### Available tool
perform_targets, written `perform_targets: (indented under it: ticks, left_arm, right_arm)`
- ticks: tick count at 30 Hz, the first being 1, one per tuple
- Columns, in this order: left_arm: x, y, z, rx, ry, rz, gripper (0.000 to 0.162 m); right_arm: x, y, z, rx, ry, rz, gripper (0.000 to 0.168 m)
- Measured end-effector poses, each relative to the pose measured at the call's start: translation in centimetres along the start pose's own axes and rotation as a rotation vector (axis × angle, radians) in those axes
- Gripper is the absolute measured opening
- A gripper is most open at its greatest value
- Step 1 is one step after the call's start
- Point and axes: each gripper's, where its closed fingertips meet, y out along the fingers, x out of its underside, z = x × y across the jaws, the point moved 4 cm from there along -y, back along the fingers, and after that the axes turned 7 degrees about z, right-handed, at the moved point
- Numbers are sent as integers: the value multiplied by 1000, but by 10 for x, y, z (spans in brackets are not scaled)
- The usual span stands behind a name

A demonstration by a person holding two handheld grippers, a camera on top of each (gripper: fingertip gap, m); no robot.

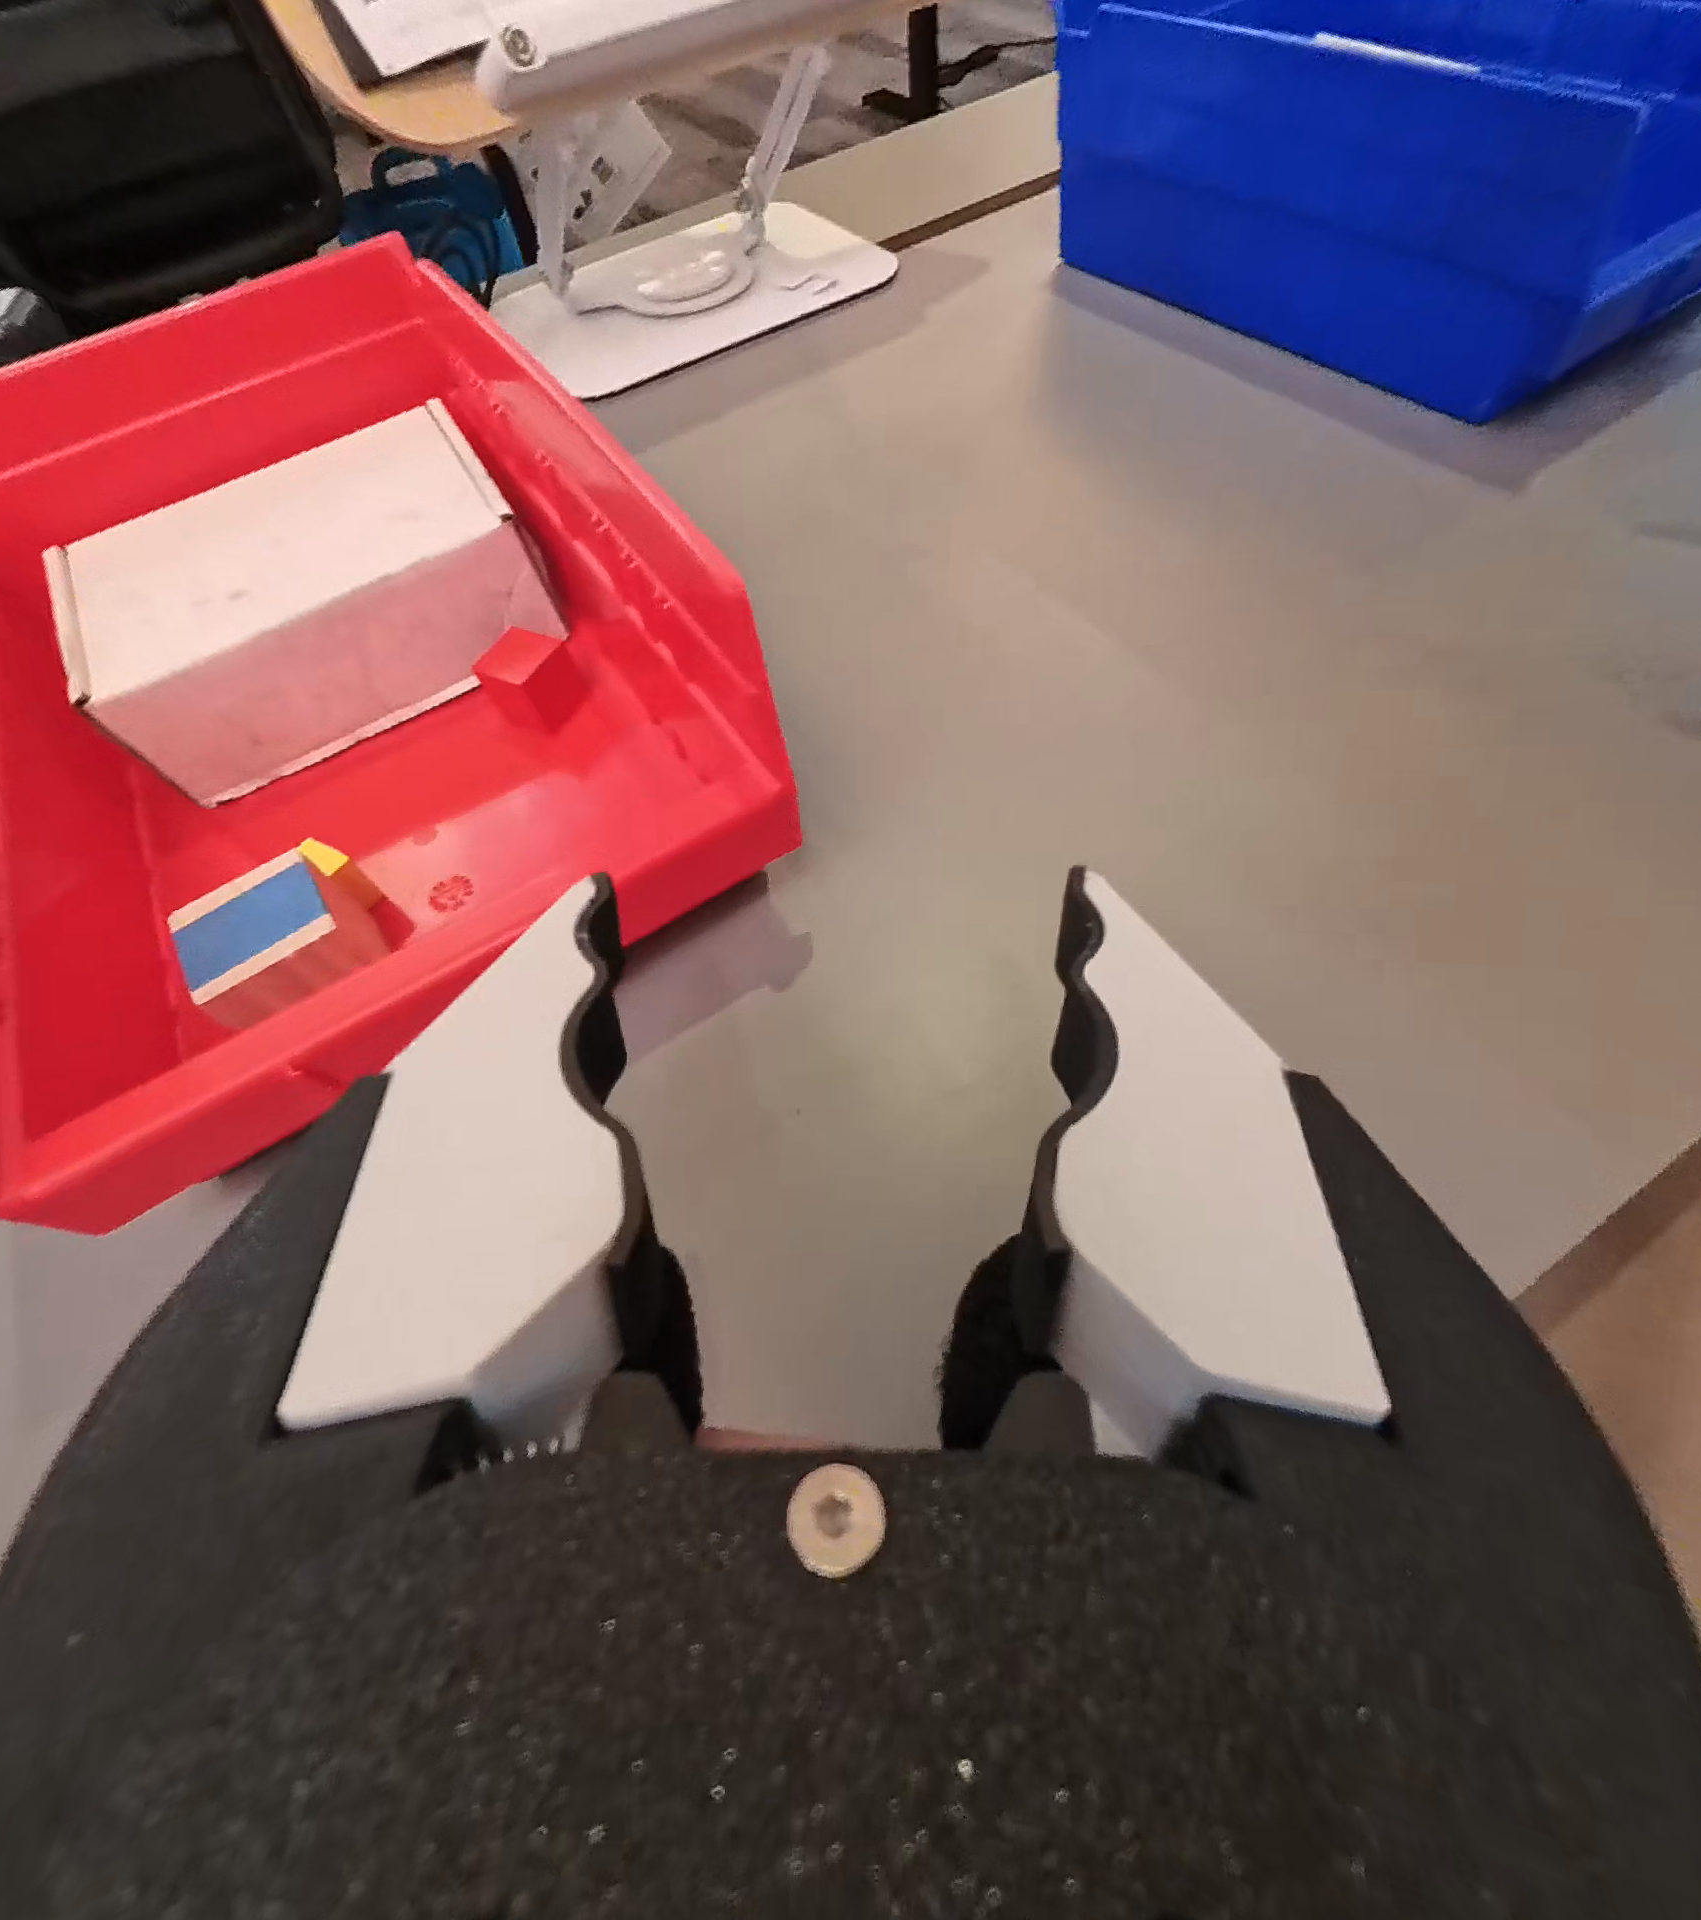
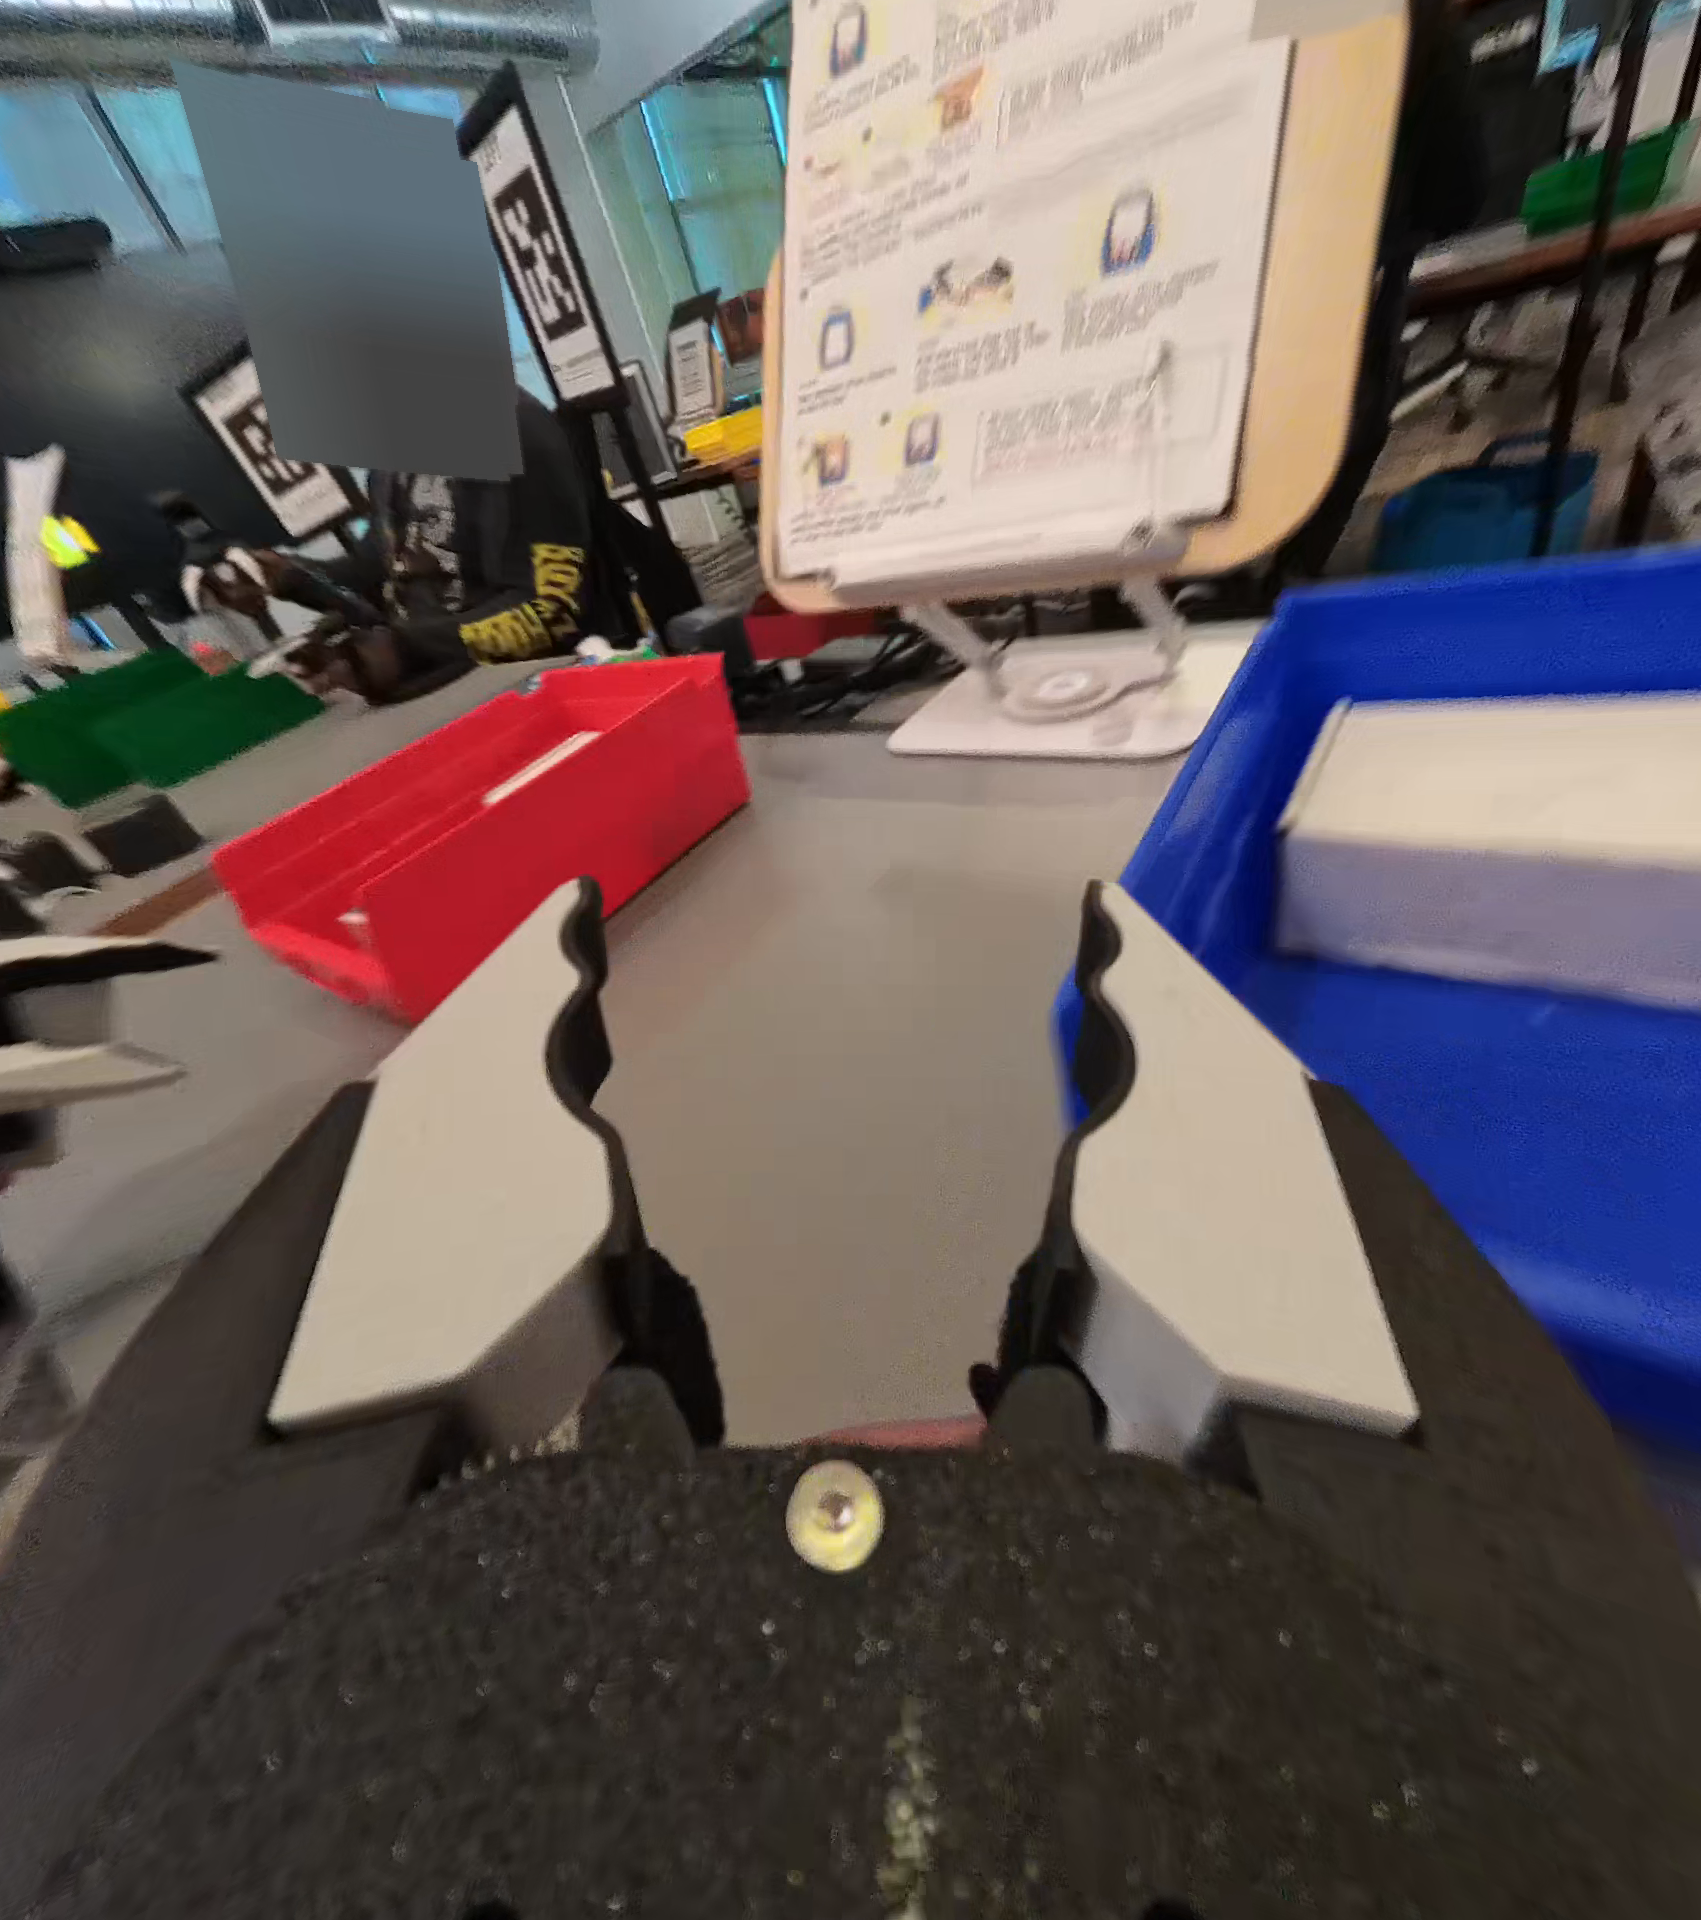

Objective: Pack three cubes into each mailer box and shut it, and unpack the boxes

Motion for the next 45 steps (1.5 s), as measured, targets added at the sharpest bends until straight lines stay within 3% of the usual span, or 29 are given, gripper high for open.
perform_targets:
  ticks: [2,4,7,9,14,18,20,23,25,28,33,36,45]
  left_arm:
    - [3,0,-3,12,-17,-15,80]
    - [8,0,0,75,-44,-62,62]
    - [7,0,13,268,-194,-108,79]
    - [-4,0,15,380,-221,-124,77]
    - [-40,22,-43,384,112,-285,74]
    - [-67,81,-125,297,418,-441,72]
    - [-67,115,-156,319,501,-557,86]
    - [-55,159,-192,360,618,-703,85]
    - [-46,183,-212,359,694,-753,96]
    - [-34,202,-221,421,712,-816,115]
    - [-21,215,-218,513,744,-887,125]
    - [-15,221,-221,525,766,-905,118]
    - [-9,213,-220,551,779,-954,118]
  right_arm:
    - [24,-13,-17,-9,100,-25,91]
    - [32,-17,-34,-78,153,-67,92]
    - [44,-17,-38,-86,105,-115,94]
    - [45,-14,-43,-108,58,-142,98]
    - [61,-10,-58,-168,-125,-233,104]
    - [68,-5,-66,-205,-171,-245,104]
    - [72,-3,-69,-220,-170,-267,104]
    - [77,-3,-73,-241,-198,-291,104]
    - [79,-5,-77,-273,-205,-298,104]
    - [81,-9,-78,-284,-210,-307,104]
    - [87,-13,-69,-280,-180,-330,104]
    - [88,-11,-67,-283,-139,-332,104]
    - [94,-4,-69,-316,-86,-357,104]
